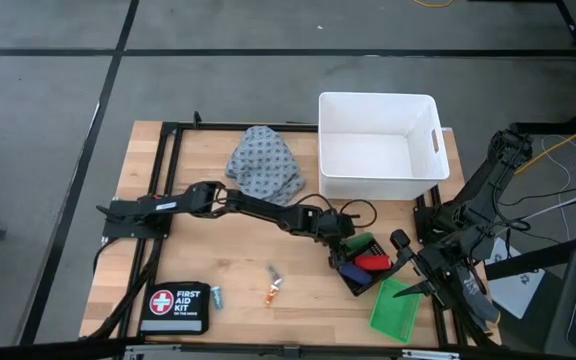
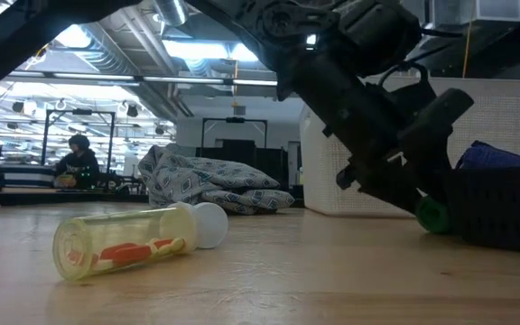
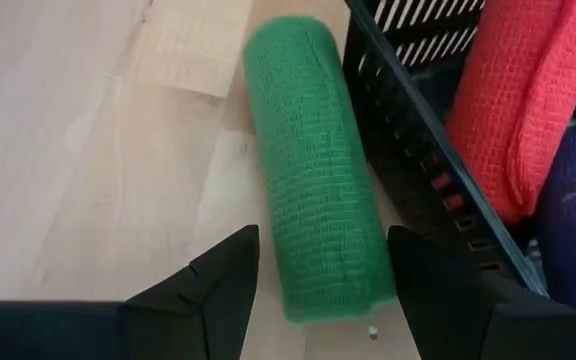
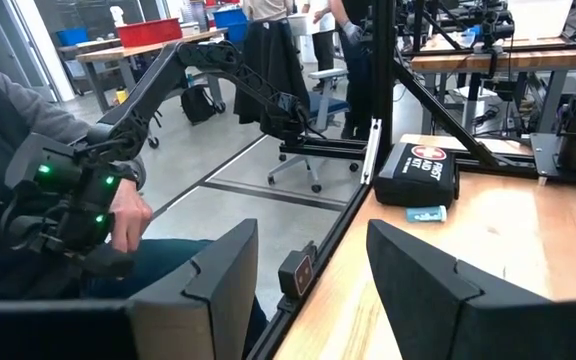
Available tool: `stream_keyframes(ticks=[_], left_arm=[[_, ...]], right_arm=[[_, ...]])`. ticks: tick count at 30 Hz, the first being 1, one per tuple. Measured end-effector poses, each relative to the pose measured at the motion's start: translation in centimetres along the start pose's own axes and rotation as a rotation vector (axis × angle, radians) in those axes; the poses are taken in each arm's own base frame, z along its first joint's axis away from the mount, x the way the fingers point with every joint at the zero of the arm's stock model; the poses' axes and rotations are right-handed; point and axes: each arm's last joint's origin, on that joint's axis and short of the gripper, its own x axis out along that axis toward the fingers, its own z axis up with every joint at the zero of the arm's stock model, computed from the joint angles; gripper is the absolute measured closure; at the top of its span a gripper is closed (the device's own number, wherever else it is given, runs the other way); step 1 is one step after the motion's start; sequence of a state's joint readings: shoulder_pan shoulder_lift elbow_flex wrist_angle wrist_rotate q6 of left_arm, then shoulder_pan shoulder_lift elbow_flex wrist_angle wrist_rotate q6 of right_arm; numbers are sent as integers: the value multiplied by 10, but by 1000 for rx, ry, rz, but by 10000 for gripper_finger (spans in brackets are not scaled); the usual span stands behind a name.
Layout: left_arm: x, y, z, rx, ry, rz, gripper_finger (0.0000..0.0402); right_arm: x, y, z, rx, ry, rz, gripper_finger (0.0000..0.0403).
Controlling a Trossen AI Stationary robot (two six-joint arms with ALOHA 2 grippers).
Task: Pick & Place Medicine items
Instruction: Put the green bandage into the black bin
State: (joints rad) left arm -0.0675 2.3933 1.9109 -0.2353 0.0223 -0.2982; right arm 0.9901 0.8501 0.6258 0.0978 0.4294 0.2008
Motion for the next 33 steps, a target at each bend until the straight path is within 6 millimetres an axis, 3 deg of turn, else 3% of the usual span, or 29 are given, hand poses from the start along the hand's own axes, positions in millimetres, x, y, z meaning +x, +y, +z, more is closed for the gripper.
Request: stream_keyframes(ticks=[5,14,23,33], left_arm=[[1,4,-3,-15,19,49,219],[0,9,2,7,-8,29,382],[-10,7,5,21,24,16,381],[-43,2,22,41,35,66,383]], right_arm=[[0,0,0,0,0,0,213],[0,0,0,0,0,0,213],[0,0,0,14,1,1,213],[1,0,-2,19,13,0,213]])
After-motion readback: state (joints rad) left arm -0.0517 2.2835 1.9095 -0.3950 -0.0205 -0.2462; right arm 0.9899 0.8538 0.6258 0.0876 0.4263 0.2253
